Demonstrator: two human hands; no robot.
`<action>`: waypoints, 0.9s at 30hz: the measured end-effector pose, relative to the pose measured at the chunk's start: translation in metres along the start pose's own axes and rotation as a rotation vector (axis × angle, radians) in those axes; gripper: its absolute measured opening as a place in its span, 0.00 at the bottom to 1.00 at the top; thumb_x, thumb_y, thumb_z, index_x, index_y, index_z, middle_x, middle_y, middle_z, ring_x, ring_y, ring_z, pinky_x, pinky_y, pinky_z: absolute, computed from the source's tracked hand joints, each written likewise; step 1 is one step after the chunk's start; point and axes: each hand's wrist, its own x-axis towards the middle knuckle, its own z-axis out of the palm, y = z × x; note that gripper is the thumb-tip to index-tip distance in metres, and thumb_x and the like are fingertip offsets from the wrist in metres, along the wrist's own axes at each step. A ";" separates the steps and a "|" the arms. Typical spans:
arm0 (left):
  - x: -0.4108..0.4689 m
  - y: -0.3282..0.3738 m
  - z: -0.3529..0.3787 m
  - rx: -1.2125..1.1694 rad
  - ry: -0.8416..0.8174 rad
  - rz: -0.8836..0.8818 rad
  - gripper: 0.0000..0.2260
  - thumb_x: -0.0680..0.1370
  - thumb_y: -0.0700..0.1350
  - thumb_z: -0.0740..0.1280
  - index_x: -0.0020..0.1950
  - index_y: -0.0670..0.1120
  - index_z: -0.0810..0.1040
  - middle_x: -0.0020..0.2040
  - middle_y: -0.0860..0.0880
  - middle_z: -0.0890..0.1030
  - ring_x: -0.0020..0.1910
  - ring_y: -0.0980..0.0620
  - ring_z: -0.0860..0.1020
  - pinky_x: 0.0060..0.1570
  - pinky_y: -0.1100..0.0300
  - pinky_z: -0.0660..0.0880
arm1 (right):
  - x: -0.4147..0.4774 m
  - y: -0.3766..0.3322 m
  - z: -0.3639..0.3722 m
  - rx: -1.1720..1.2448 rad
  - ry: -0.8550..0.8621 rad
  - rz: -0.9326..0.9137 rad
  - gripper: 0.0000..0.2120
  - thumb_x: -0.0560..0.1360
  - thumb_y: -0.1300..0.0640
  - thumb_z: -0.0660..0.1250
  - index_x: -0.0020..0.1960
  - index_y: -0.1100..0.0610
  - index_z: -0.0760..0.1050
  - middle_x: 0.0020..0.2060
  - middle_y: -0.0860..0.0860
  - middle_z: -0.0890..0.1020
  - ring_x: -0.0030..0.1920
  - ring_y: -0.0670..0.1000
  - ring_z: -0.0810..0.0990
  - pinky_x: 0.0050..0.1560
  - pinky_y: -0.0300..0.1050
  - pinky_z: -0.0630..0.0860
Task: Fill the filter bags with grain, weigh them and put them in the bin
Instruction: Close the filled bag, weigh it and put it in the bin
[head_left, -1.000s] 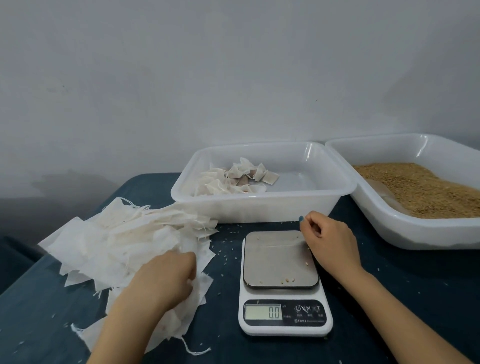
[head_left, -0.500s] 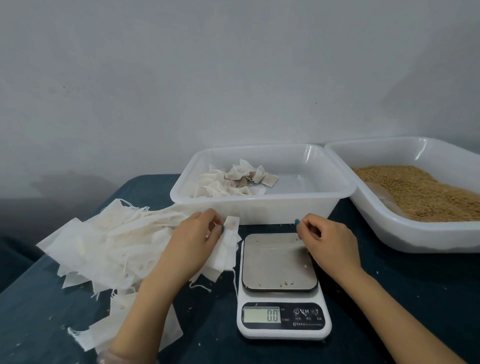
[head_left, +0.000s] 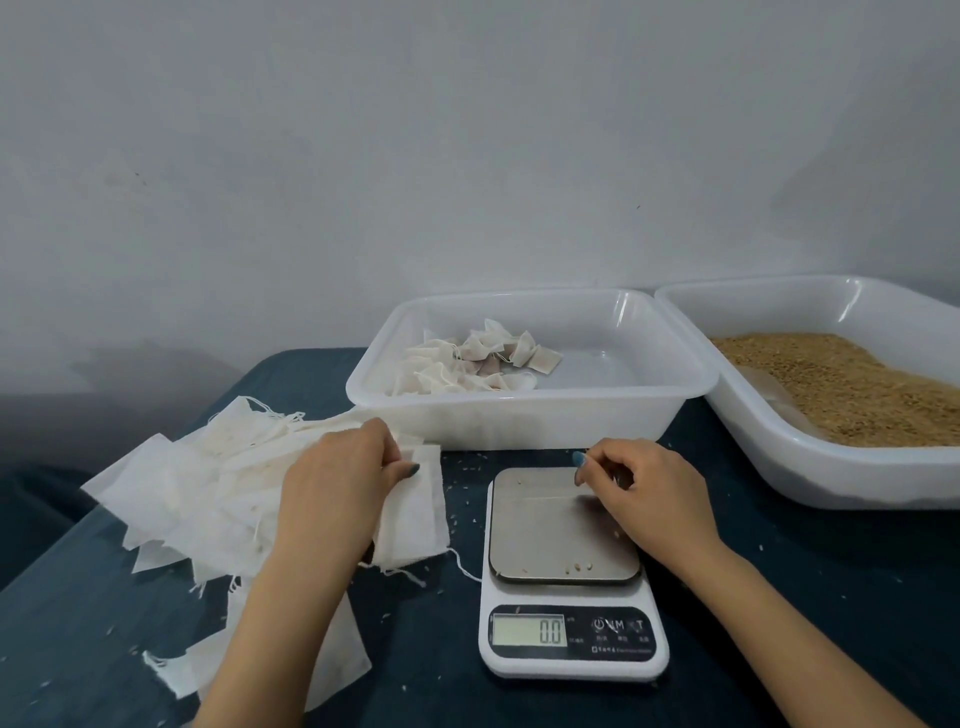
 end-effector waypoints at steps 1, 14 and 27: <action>0.000 0.000 0.000 -0.016 0.007 0.018 0.10 0.79 0.55 0.68 0.44 0.51 0.74 0.43 0.53 0.76 0.43 0.50 0.76 0.43 0.54 0.74 | 0.000 0.000 0.000 -0.004 0.000 0.001 0.12 0.76 0.42 0.64 0.35 0.42 0.78 0.30 0.39 0.78 0.34 0.41 0.76 0.32 0.37 0.67; 0.034 0.013 0.011 -0.795 0.324 -0.222 0.10 0.85 0.49 0.55 0.47 0.47 0.69 0.35 0.53 0.72 0.32 0.64 0.70 0.30 0.66 0.63 | 0.000 -0.002 -0.001 0.003 -0.013 -0.011 0.12 0.76 0.42 0.63 0.36 0.41 0.77 0.33 0.35 0.78 0.37 0.41 0.76 0.33 0.38 0.66; 0.015 0.083 0.055 -1.007 -0.003 0.184 0.13 0.82 0.34 0.59 0.54 0.52 0.75 0.38 0.52 0.80 0.32 0.54 0.74 0.33 0.61 0.70 | -0.003 -0.015 -0.005 0.364 -0.113 -0.072 0.30 0.70 0.24 0.52 0.37 0.45 0.82 0.32 0.40 0.75 0.41 0.46 0.73 0.40 0.42 0.66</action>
